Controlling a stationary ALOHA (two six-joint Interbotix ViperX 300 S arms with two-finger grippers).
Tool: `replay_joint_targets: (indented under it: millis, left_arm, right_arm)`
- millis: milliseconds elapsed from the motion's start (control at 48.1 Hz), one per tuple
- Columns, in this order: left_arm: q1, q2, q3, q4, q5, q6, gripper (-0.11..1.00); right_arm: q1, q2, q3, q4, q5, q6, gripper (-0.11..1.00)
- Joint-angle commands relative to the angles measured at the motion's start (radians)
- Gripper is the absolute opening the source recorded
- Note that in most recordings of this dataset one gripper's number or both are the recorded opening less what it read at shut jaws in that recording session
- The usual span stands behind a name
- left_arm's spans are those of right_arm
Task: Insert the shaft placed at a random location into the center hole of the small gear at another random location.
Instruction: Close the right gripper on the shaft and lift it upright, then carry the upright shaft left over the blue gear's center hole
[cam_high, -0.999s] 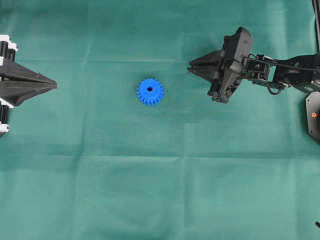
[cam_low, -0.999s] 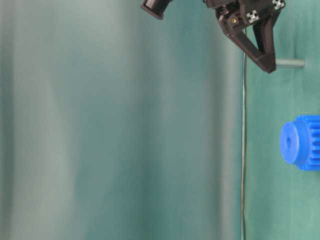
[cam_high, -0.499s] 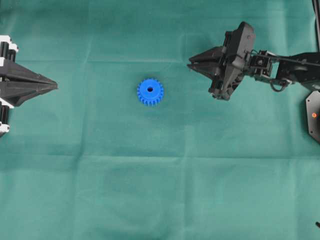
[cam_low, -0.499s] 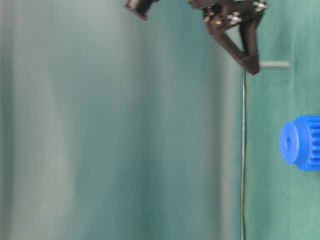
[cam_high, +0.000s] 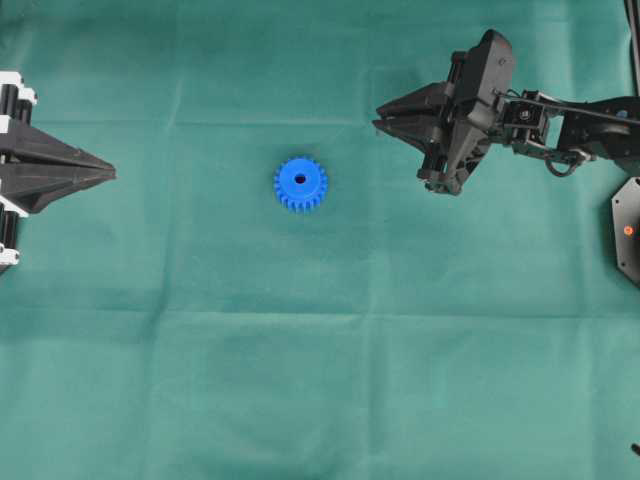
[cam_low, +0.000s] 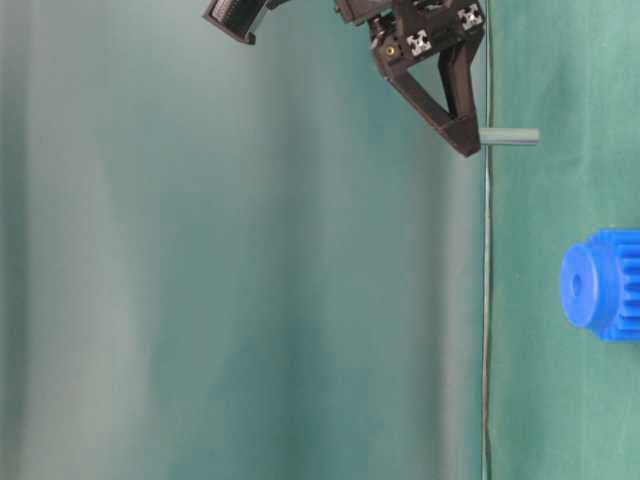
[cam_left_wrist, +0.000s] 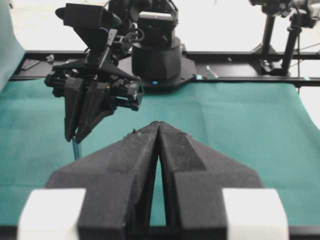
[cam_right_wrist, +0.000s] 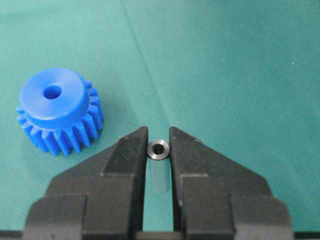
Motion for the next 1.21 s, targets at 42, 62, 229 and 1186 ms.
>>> replay_joint_targets:
  millis: [42,62,229,1186]
  left_arm:
    - [-0.002,0.008,-0.026,0.002,-0.005,-0.003,0.0]
    - [-0.002,0.008,-0.025,0.002,-0.005,-0.003,0.0]
    - [-0.002,0.008,-0.026,0.002,-0.003,-0.003,0.0]
    - [-0.002,0.008,-0.026,0.002,-0.005,-0.002,0.0]
  right_arm:
    - [-0.003,-0.02,-0.02,0.0,0.003,-0.017,0.13]
    - [-0.002,-0.018,-0.02,0.0,0.003,-0.017,0.13]
    - [0.017,-0.006,-0.04,0.0,0.003,-0.014,0.13]
    - [0.167,0.15,-0.293,0.0,0.091,-0.014,0.13]
